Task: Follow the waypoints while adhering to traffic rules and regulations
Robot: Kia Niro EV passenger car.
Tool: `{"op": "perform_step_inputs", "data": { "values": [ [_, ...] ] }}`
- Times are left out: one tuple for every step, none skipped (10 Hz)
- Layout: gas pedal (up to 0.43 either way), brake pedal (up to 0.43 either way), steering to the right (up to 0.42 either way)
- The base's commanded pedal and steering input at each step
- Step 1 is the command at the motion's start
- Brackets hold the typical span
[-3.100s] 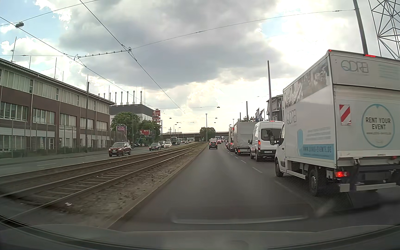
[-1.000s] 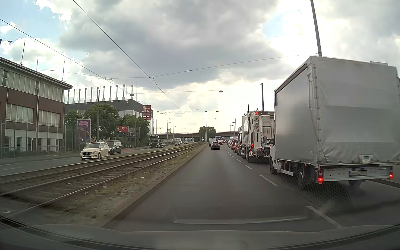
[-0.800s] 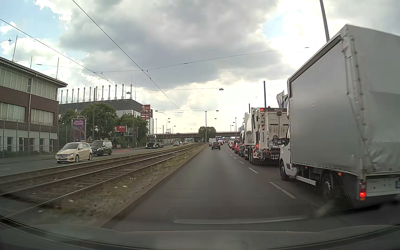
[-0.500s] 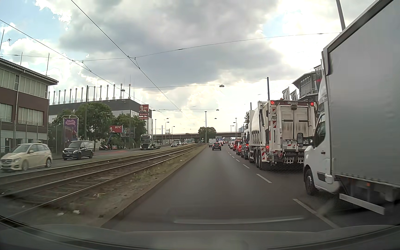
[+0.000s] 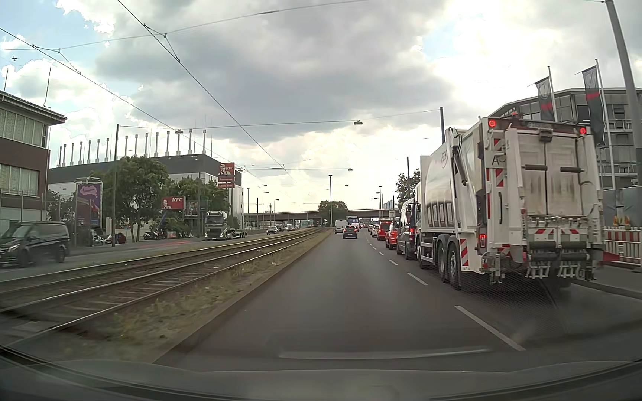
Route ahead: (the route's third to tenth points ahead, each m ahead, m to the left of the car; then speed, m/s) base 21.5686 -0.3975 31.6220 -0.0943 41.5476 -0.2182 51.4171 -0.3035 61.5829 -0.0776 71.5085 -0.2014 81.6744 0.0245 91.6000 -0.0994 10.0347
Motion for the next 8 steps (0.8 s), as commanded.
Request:
{"op": "perform_step_inputs", "data": {
  "values": [
    [0.067,0.030,-0.001],
    [0.067,0.030,-0.001],
    [0.067,0.030,-0.001],
    [0.067,0.030,-0.001],
    [0.067,0.030,-0.001],
    [0.067,0.030,-0.001],
    [0.067,0.030,-0.001],
    [0.067,0.030,-0.001]
  ]
}}
